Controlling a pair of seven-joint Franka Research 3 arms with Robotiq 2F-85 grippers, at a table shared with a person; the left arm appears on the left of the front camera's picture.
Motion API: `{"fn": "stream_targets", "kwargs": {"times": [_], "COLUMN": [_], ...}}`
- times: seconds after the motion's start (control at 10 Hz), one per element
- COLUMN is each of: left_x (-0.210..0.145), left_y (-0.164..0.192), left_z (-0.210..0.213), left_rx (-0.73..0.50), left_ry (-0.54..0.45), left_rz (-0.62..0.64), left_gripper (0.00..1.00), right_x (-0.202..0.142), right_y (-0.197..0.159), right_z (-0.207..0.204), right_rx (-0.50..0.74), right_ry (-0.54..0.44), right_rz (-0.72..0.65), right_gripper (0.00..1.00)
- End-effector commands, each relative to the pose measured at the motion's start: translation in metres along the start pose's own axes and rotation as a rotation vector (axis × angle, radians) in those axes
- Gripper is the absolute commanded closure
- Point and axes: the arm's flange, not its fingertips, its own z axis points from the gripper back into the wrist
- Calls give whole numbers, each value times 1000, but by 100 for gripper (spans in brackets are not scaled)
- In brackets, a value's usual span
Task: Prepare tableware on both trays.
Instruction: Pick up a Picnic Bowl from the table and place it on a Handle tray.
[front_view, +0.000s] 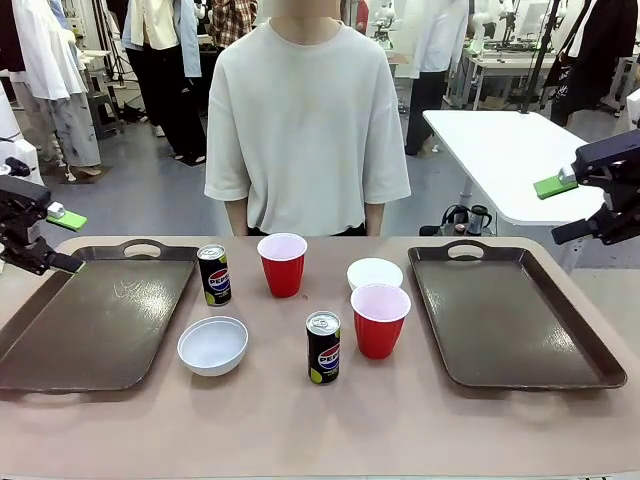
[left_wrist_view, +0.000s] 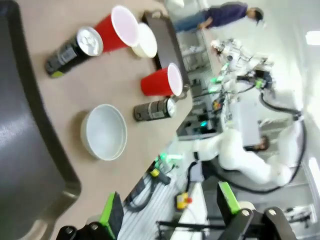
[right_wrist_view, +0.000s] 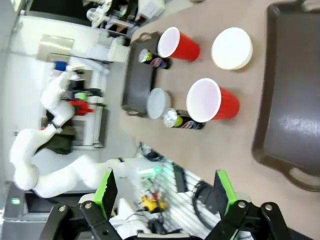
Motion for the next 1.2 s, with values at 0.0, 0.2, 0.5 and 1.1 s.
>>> {"fn": "stream_targets", "kwargs": {"times": [0.0, 0.2, 0.5, 1.1], "left_x": [-1, -19, -33, -41], "left_y": [18, 23, 15, 9], "left_z": [10, 24, 39, 43], "left_rx": [-98, -99, -131, -125], "left_ry": [-70, -123, -144, -120], "left_rz": [149, 164, 151, 125], "left_gripper": [0, 0, 0, 0], "right_x": [-3, -22, -29, -4], "right_y": [-23, -35, -56, -69], "right_z": [-2, -1, -10, -3], "right_rx": [137, 164, 165, 140], "right_ry": [27, 50, 69, 96], "right_rz": [-155, -188, -240, -300], "right_gripper": [0, 0, 0, 0]}}
